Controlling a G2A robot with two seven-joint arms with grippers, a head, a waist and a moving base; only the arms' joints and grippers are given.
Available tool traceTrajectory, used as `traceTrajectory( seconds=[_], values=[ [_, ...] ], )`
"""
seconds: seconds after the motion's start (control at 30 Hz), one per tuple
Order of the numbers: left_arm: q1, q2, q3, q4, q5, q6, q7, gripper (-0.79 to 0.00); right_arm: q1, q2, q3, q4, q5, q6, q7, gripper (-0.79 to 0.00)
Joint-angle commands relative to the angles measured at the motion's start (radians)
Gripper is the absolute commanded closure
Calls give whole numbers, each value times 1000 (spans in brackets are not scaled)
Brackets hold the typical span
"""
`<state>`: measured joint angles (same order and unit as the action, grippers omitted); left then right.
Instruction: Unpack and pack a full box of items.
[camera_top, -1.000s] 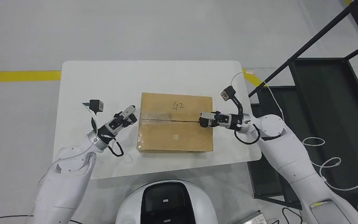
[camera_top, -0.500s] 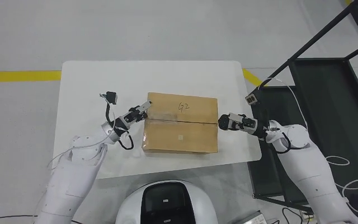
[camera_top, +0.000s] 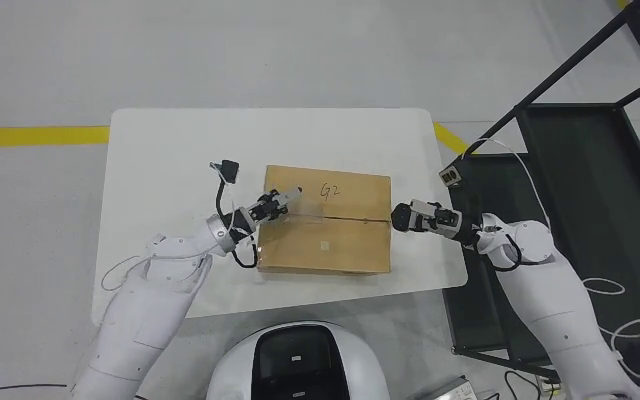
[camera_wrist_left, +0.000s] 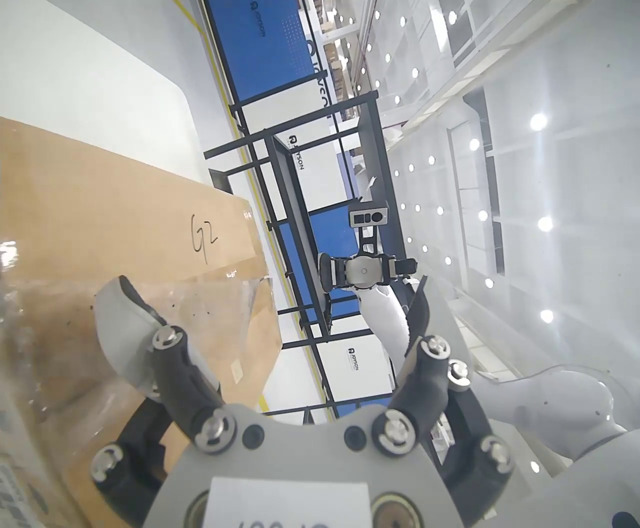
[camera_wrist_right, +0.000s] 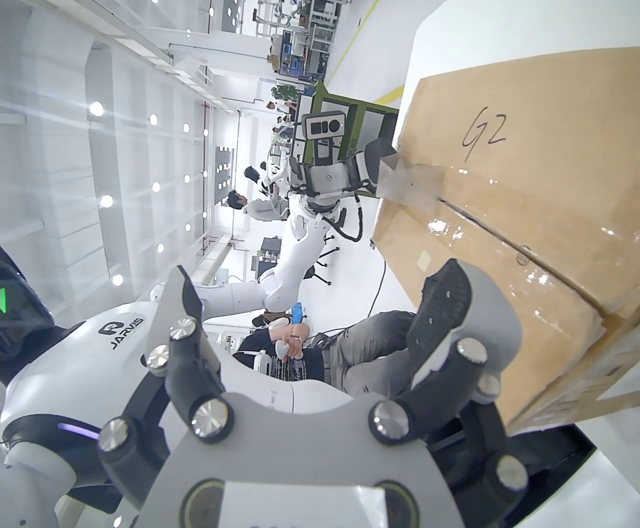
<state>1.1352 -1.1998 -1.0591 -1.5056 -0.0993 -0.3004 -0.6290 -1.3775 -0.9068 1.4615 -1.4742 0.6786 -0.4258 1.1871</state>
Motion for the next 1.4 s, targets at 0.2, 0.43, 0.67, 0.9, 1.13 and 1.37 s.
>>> traceTrajectory(
  seconds=[0.2,0.43,0.67,0.9,1.13,1.37],
  values=[
    [-131,-55,175,88,-18,36,12,-785,-45,3,44,-7,3,-12,-19,-785],
    [-230,-115,303,218,-43,35,50,-785,-88,5,89,-28,2,-19,-44,-785],
    [-285,-155,353,316,-52,15,77,-785,-159,9,174,-46,60,-53,-52,-785],
    [-296,-173,363,334,-85,-29,23,-785,-246,9,283,-12,214,-109,18,-785],
    [-309,-184,358,366,-121,-43,-30,-785,-260,3,299,-11,242,-113,34,-785],
    [-284,-167,279,347,-156,-111,-62,-785,-202,-5,249,-3,212,-82,43,-785]
  ],
)
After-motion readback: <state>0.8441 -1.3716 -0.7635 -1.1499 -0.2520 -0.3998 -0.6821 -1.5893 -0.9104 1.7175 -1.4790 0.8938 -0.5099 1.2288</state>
